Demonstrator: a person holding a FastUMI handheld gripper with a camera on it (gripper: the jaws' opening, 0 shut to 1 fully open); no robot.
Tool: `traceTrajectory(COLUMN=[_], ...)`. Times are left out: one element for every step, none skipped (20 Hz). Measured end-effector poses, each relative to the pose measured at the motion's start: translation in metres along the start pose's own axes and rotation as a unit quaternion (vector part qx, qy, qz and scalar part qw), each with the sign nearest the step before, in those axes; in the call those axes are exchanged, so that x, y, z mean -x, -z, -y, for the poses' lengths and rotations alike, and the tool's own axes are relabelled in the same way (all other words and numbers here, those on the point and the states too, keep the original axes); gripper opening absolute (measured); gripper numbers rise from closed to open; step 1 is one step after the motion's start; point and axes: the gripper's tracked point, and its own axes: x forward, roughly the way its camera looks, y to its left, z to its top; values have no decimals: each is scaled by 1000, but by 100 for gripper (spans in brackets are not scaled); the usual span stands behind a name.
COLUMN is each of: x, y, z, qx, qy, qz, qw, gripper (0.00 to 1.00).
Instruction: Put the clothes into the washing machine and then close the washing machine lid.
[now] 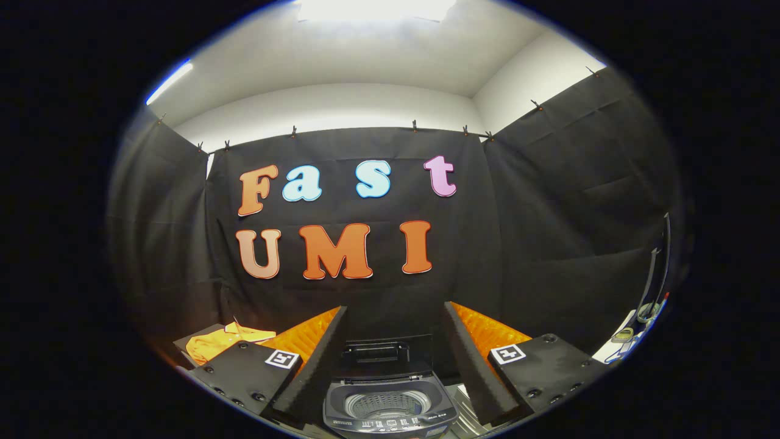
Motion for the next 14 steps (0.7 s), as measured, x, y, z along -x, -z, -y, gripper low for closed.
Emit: traceTrajectory(x=[-2,-4,-6,-7,-8,-10,-12,-13,-15,-16,-18,-19,-21,-20], y=[1,1,2,2,2,2,4,5,6,6,6,5,2,2], z=[1,2,2,4,4,2,0,-1,-3,-4,-4,-3,-2,-2], qx=[-3,-4,-5,-5,-5,-5,-6,-6,-7,-7,-6,-5,-5,-4], qy=[1,2,4,5,5,4,2,0,-2,-4,-3,-2,0,1], qz=[-1,-2,-3,-4,-3,-3,-4,-5,-6,-6,-6,-3,-1,0], qw=[1000,1000,1000,1000,1000,1000,1000,1000,1000,1000,1000,1000,1000,1000], gripper=[98,98,98,98,98,98,98,98,98,98,98,98,98,98])
